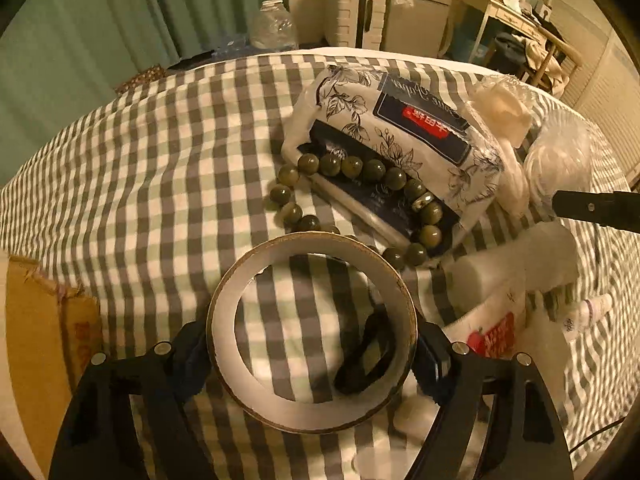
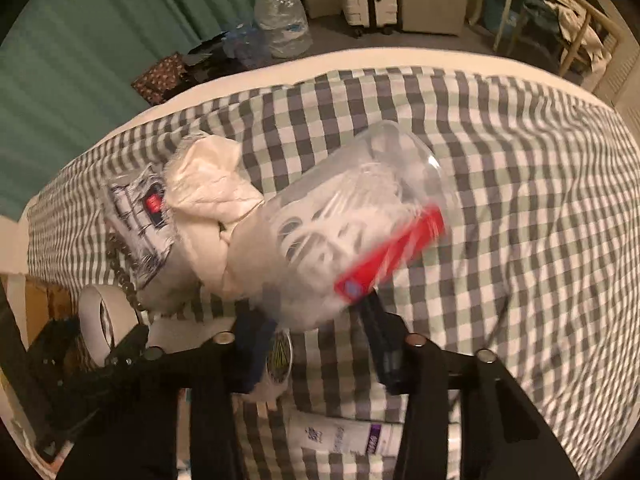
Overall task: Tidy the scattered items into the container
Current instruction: 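Grasp the tape roll with the left tool while the right grasps the clear cup, then carry the tape roll and clear cup to the cardboard box and release them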
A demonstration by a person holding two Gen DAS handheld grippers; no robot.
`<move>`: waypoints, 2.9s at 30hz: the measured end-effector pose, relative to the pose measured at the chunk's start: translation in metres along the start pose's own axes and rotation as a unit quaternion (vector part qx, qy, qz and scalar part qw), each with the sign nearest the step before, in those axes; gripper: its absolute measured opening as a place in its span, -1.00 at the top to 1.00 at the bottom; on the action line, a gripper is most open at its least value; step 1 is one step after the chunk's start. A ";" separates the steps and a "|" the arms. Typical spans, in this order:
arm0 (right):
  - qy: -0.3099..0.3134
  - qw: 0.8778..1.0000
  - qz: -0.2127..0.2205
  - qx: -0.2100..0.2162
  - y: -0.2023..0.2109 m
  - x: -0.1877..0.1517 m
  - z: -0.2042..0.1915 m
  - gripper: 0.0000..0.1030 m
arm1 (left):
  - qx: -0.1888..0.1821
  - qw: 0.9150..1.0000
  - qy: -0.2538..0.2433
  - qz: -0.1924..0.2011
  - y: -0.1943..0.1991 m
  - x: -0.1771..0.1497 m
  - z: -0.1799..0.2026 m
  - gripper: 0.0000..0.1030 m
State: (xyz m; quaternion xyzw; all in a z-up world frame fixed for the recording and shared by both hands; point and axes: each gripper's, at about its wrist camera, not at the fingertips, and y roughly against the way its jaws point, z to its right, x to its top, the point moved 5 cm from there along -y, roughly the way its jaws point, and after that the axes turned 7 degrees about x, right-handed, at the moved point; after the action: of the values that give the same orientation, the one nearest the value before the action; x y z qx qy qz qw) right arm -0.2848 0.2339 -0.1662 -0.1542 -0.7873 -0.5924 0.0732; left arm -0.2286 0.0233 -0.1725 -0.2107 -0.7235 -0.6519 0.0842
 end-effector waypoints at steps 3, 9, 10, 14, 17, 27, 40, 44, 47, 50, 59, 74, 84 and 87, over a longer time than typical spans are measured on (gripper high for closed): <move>0.002 1.000 -0.002 0.020 0.010 -0.002 -0.004 0.19 | 0.005 1.000 0.003 0.002 0.011 -0.006 -0.003 -0.62; 0.003 0.998 0.057 0.018 0.048 0.009 0.009 -0.58 | 0.004 1.000 0.010 0.011 0.028 -0.008 -0.015 -0.62; 0.010 0.998 0.059 0.014 0.052 0.007 0.008 -0.61 | 0.004 1.000 0.012 0.011 0.030 -0.008 -0.017 -0.62; 0.102 0.992 0.065 -0.016 0.047 0.011 -0.009 -0.66 | 0.007 1.000 0.019 0.006 0.026 -0.002 -0.025 -0.62; 0.185 0.980 0.058 -0.041 0.029 0.016 -0.023 -0.66 | -0.002 1.000 0.023 -0.003 0.019 0.001 -0.030 -0.62; 0.294 0.950 0.052 -0.090 -0.014 0.025 -0.037 -0.81 | -0.010 0.998 0.048 -0.031 -0.011 -0.001 -0.039 -0.62; 0.228 0.970 0.041 -0.080 -0.021 0.017 -0.021 -0.82 | -0.010 0.999 0.040 -0.031 0.005 -0.006 -0.030 -0.62; 0.206 0.975 0.028 -0.077 -0.005 0.002 -0.015 -0.81 | -0.021 0.998 0.057 -0.033 0.019 -0.006 -0.035 -0.62; 0.168 0.982 -0.002 -0.086 0.017 -0.019 -0.008 -0.81 | -0.026 0.998 0.057 -0.024 0.041 -0.012 -0.038 -0.62; 0.097 0.993 -0.042 -0.059 0.041 -0.045 0.001 -0.81 | -0.025 0.999 0.042 -0.001 0.073 -0.014 -0.039 -0.62; 0.094 0.994 -0.017 -0.048 0.143 -0.088 -0.028 -0.81 | -0.021 0.996 0.034 0.078 0.189 -0.021 -0.053 -0.62; 0.187 0.978 0.087 -0.012 0.284 -0.119 -0.216 -0.82 | 0.047 0.981 0.081 0.169 0.324 -0.060 -0.189 -0.62; 0.245 0.968 0.041 0.037 0.208 -0.145 -0.373 -0.82 | 0.048 0.983 0.131 0.121 0.265 -0.114 -0.277 -0.62; 0.226 0.973 0.011 0.040 0.166 -0.148 -0.403 -0.82 | 0.030 0.982 0.145 0.118 0.245 -0.122 -0.290 -0.62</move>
State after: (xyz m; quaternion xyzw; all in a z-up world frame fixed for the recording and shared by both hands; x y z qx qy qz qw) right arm -0.1177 -0.1324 0.0562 -0.0219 -0.7717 -0.5792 0.2619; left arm -0.0617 -0.2694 0.0410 -0.1957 -0.6928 -0.6390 0.2708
